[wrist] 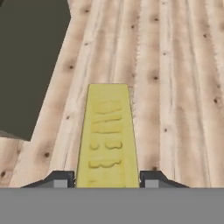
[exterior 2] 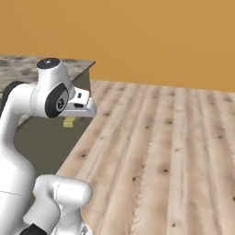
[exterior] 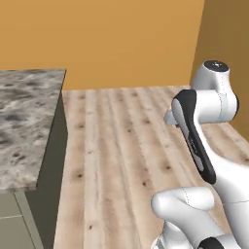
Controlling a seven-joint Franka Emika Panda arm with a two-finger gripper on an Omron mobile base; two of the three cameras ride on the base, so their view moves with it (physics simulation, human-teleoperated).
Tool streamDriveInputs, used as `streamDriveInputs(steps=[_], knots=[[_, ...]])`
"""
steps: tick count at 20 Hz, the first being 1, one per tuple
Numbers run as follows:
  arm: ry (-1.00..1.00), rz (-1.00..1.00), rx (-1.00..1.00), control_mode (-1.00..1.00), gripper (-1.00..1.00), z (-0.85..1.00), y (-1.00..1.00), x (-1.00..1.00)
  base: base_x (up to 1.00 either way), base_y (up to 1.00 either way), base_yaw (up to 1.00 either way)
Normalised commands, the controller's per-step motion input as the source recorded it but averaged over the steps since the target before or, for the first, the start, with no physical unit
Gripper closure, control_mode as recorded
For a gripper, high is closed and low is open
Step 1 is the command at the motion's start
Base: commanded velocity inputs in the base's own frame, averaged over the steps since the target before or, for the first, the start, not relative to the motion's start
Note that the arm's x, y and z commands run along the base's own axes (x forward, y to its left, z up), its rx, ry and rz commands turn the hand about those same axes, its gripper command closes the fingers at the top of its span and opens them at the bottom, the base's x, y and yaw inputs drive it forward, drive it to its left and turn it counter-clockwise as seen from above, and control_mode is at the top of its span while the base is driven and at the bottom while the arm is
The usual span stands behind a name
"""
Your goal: Retrieve the butter from the fridge and place it on a plate on the dining table. Then retrieve the butter knife by the fridge and place it near the plate.
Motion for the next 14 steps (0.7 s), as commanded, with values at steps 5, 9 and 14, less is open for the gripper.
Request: streamDriveInputs(steps=[5,9,14], knots=[[0.0,0.0,0.0,1.0,1.0,0.0,0.0,0.0,0.82,-0.45,0.57],[0.0,0.0,0.0,1.0,1.0,0.0,0.0,0.0,0.94,-0.46,0.54],[0.0,0.0,0.0,1.0,1.0,0.0,0.0,0.0,0.47,-0.75,0.47]])
